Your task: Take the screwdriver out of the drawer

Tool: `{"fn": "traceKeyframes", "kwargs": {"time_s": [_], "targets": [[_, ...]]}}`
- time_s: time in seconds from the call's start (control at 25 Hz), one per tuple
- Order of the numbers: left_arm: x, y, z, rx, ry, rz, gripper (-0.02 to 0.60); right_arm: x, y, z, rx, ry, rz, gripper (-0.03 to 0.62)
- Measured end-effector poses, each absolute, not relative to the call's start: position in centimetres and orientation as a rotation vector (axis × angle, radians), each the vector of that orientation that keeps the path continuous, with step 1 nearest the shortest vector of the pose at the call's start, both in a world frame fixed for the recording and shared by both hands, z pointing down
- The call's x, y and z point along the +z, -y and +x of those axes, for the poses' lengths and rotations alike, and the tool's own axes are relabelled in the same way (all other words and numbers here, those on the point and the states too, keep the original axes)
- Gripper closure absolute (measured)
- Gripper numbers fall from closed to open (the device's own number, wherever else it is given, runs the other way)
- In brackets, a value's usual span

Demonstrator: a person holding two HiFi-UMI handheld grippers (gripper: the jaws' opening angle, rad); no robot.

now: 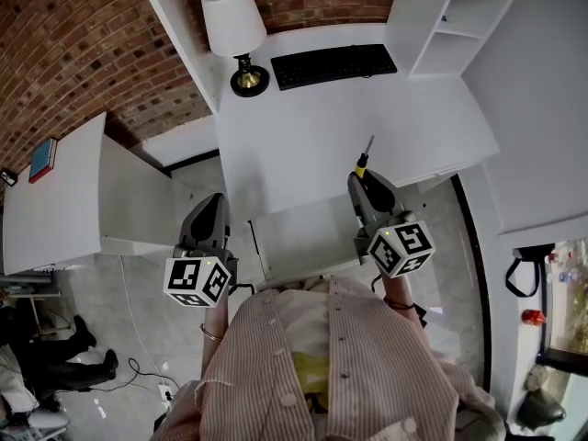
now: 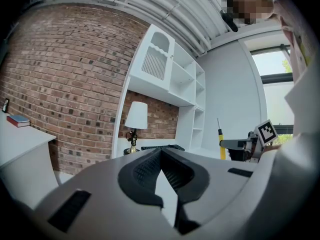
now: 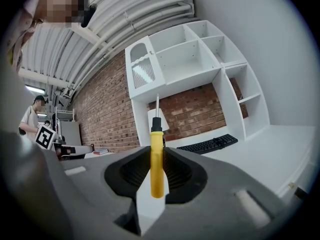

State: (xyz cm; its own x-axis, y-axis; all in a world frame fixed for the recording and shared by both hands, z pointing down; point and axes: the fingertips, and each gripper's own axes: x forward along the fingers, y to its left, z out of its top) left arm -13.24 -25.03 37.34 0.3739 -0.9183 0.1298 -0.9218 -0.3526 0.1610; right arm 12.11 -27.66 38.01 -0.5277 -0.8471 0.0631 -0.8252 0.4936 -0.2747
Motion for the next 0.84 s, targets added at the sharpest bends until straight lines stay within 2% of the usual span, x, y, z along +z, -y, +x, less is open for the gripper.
{"fn": "traceKeyframes", "kwargs": {"time_s": [0.84], "targets": [[37.9, 24.6, -13.2, 0.044, 1.62, 2.425, 0.581, 38.7, 26.5, 11.6, -0.371, -2.714, -1.519, 0.514]]}}
